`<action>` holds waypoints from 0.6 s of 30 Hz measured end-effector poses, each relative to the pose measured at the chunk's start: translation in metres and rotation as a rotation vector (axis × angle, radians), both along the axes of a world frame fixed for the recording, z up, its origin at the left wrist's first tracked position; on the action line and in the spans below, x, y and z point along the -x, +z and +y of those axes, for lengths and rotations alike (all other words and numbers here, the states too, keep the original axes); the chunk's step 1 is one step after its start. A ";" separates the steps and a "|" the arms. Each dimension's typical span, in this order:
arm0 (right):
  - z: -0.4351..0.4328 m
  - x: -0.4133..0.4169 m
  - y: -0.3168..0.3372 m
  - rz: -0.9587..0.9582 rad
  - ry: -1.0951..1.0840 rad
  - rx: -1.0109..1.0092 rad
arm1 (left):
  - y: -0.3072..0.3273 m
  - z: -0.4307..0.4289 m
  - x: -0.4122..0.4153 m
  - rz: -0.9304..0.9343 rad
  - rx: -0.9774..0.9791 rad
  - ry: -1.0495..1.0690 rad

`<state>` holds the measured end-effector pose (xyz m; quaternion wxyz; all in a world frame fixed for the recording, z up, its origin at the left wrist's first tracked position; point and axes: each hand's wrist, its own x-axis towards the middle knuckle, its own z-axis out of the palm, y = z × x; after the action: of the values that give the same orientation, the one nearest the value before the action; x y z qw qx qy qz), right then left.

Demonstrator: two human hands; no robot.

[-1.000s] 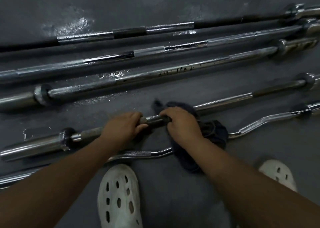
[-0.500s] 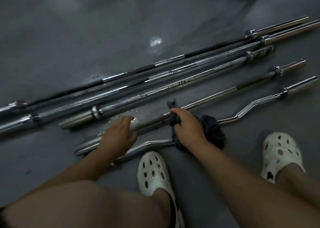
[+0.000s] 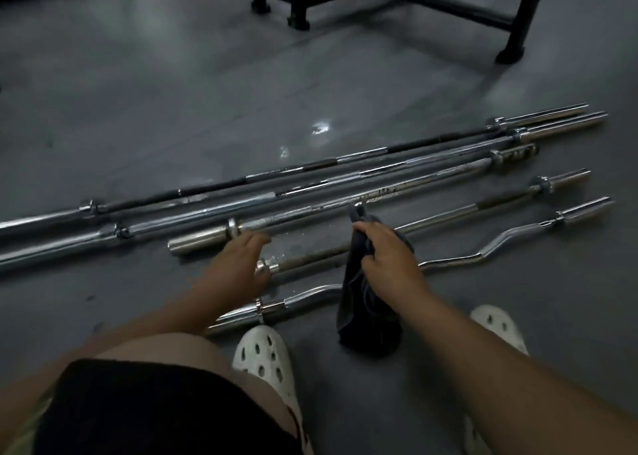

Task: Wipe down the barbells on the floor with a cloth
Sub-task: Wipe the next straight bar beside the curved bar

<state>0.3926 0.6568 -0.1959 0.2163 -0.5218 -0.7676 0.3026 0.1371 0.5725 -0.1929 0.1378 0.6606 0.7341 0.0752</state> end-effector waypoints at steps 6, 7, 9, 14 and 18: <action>0.039 0.032 -0.061 -0.095 0.028 0.070 | -0.079 0.030 0.022 -0.019 0.105 0.011; 0.046 0.034 -0.071 -0.110 0.037 0.091 | -0.090 0.036 0.026 -0.017 0.122 0.003; 0.063 0.038 -0.092 -0.143 0.046 0.128 | -0.112 0.047 0.035 -0.005 0.146 0.001; 0.105 0.047 -0.141 -0.210 0.068 0.168 | -0.159 0.057 0.057 0.031 0.255 0.049; 0.119 0.062 -0.177 -0.304 -0.050 0.223 | -0.193 0.054 0.065 0.084 0.219 0.078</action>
<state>0.3308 0.7758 -0.3725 0.0463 -0.6012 -0.7399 0.2982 0.0725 0.6266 -0.3864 0.1754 0.6151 0.7682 -0.0280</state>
